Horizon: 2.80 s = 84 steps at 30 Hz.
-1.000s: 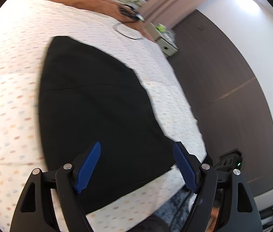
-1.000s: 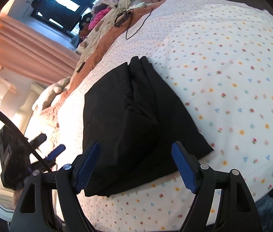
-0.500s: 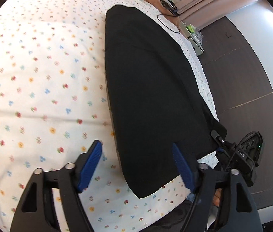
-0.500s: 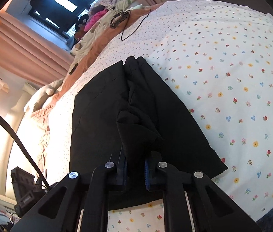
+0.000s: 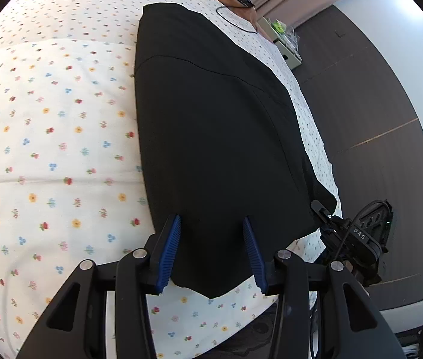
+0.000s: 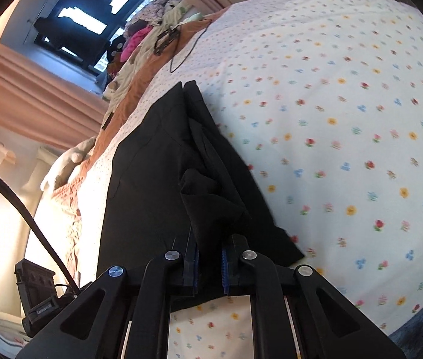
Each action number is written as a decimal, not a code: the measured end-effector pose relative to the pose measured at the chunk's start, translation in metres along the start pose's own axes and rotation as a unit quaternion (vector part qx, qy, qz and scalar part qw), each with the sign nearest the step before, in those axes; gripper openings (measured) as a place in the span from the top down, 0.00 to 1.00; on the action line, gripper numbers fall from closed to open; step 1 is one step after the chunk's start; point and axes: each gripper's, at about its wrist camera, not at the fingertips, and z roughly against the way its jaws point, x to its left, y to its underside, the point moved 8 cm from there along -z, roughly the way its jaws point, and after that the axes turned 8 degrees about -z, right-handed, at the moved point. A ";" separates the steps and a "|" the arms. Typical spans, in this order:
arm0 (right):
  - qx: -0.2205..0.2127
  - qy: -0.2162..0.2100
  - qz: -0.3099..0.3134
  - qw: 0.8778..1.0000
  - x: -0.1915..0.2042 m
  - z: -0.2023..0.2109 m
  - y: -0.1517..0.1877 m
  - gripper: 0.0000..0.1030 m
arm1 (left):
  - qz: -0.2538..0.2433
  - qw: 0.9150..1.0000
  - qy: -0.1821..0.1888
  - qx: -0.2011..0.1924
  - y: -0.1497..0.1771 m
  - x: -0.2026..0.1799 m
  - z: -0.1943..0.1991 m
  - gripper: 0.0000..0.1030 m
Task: Fold large clothes
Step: 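Close both tools on the end of the folded jacket, then lift the folded jacket with both tools and carry it off the bed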
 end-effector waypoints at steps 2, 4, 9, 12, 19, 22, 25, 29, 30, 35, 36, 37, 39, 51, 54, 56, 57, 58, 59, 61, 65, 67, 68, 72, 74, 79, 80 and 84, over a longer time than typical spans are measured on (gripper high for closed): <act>0.000 0.002 -0.010 1.000 -0.009 0.002 0.000 0.93 | -0.006 1.000 0.000 0.004 -0.002 -0.004 -0.002 0.57; 0.002 0.002 -0.018 1.000 -0.016 0.004 0.000 0.93 | -0.012 1.000 -0.005 0.008 -0.006 -0.010 -0.009 0.57; 0.018 -0.012 -0.033 0.999 -0.021 0.009 0.007 0.91 | -0.017 1.000 -0.020 0.006 -0.007 -0.009 -0.017 0.57; 0.023 -0.017 -0.039 0.999 -0.023 0.017 0.008 0.87 | -0.014 1.000 -0.016 0.009 -0.006 -0.004 -0.017 0.57; -0.015 0.011 0.016 1.000 -0.004 0.050 -0.008 0.23 | 0.006 1.000 -0.008 0.008 -0.010 0.010 -0.007 0.45; -0.013 0.023 0.051 0.998 0.009 0.057 -0.014 0.23 | 0.012 1.000 -0.010 -0.008 -0.017 0.017 0.000 0.29; -0.001 0.033 0.073 0.997 0.015 0.058 -0.020 0.23 | 0.015 1.000 -0.006 -0.008 -0.022 0.021 0.002 0.29; 0.033 0.035 0.107 0.993 0.023 0.050 -0.036 0.23 | 0.019 1.000 -0.007 -0.009 -0.031 0.030 0.005 0.29; 0.043 0.033 0.111 0.992 0.025 0.046 -0.041 0.23 | 0.022 1.000 -0.007 -0.009 -0.034 0.032 0.005 0.29; 0.076 0.023 0.114 0.990 0.030 0.020 -0.069 0.23 | 0.030 0.999 -0.010 -0.019 -0.049 0.044 0.003 0.29; 0.083 0.022 0.116 0.990 0.030 0.014 -0.073 0.23 | 0.030 0.999 -0.011 -0.019 -0.052 0.046 0.002 0.29; 0.091 0.019 0.117 0.989 0.031 0.009 -0.076 0.23 | 0.030 0.999 -0.012 -0.019 -0.055 0.049 0.000 0.29; 0.103 0.018 0.117 0.988 0.032 -0.003 -0.083 0.23 | 0.029 0.999 -0.014 -0.020 -0.060 0.053 -0.004 0.29; 0.175 -0.015 0.095 0.980 0.026 -0.096 -0.119 0.23 | 0.040 0.999 -0.013 -0.025 -0.099 0.074 -0.034 0.33; 0.187 -0.030 0.079 0.979 0.024 -0.119 -0.126 0.23 | 0.044 0.999 -0.011 -0.029 -0.110 0.079 -0.039 0.36; 0.198 -0.043 0.076 0.976 0.025 -0.135 -0.128 0.23 | 0.042 0.999 -0.009 -0.030 -0.115 0.081 -0.043 0.39; 0.202 -0.053 0.076 0.975 0.027 -0.141 -0.128 0.23 | 0.041 0.999 -0.010 -0.030 -0.118 0.081 -0.045 0.39; 0.205 -0.059 0.077 0.974 0.029 -0.146 -0.129 0.23 | 0.038 0.999 -0.011 -0.032 -0.122 0.082 -0.047 0.39; 0.208 -0.064 0.077 0.973 0.031 -0.152 -0.130 0.23 | 0.038 0.999 -0.011 -0.032 -0.126 0.082 -0.049 0.39; 0.218 -0.074 0.077 0.970 0.035 -0.164 -0.132 0.35 | 0.037 0.999 -0.011 -0.033 -0.133 0.083 -0.053 0.40; 0.257 -0.103 0.062 0.959 0.036 -0.199 -0.136 0.54 | 0.037 0.999 -0.011 -0.032 -0.140 0.086 -0.061 0.40; 0.267 -0.112 0.062 0.955 0.039 -0.212 -0.138 0.57 | 0.040 0.999 -0.009 -0.033 -0.144 0.087 -0.064 0.40; 0.270 -0.115 0.063 0.954 0.041 -0.218 -0.140 0.57 | 0.041 0.999 -0.009 -0.033 -0.145 0.088 -0.065 0.40; 0.275 -0.112 0.081 0.951 0.050 -0.238 -0.142 0.57 | 0.041 0.999 -0.017 -0.031 -0.153 0.089 -0.071 0.40; 0.278 -0.108 0.090 0.950 0.055 -0.248 -0.143 0.57 | 0.040 0.999 -0.020 -0.030 -0.156 0.090 -0.074 0.40; 0.283 -0.103 0.109 0.947 0.074 -0.265 -0.139 0.58 | 0.039 0.998 -0.024 -0.037 -0.158 0.092 -0.078 0.40; 0.281 -0.103 0.114 0.947 0.076 -0.269 -0.139 0.62 | 0.037 0.998 -0.027 -0.040 -0.157 0.094 -0.078 0.41; 0.270 -0.090 0.128 0.950 0.086 -0.270 -0.134 0.80 | 0.032 0.997 -0.052 -0.048 -0.159 0.089 -0.076 0.51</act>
